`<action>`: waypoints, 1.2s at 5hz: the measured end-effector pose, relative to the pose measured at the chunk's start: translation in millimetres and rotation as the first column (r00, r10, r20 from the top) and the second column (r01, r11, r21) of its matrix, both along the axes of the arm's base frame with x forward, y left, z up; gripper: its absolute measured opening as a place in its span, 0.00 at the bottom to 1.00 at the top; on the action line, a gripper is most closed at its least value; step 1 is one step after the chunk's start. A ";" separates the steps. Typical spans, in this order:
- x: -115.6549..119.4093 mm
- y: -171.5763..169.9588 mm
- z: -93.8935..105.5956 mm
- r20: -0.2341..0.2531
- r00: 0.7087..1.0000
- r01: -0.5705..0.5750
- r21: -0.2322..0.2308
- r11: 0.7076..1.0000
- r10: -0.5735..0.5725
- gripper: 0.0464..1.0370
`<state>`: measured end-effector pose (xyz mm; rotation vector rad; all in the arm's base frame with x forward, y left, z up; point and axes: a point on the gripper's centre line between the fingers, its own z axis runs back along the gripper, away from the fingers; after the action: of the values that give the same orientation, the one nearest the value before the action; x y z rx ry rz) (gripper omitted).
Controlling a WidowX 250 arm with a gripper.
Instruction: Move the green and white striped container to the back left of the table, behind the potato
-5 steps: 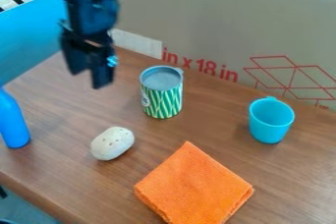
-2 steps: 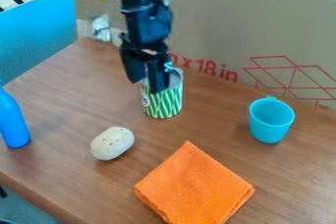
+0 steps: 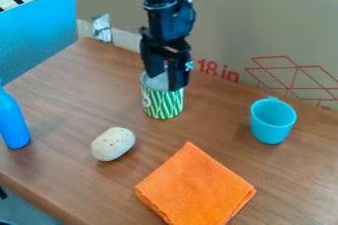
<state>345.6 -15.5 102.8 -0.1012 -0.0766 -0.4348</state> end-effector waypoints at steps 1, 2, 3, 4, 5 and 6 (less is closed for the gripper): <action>2.4 0.2 -10.0 -0.027 1.000 -0.011 0.011 1.000 0.011 0.96; 6.1 4.9 -15.2 -0.032 0.999 -0.027 0.040 0.999 0.028 0.96; 12.8 10.4 -22.5 -0.022 0.998 -0.062 0.073 0.995 0.064 0.96; 17.4 13.8 -24.0 -0.009 0.997 -0.079 0.104 0.991 0.081 0.96; 26.0 21.5 -24.4 0.004 0.995 -0.103 0.122 0.987 0.103 0.96; 26.2 42.0 -24.1 -0.008 0.988 -0.153 0.130 0.980 0.155 0.96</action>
<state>371.8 26.5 78.6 0.0281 -0.0383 -0.2828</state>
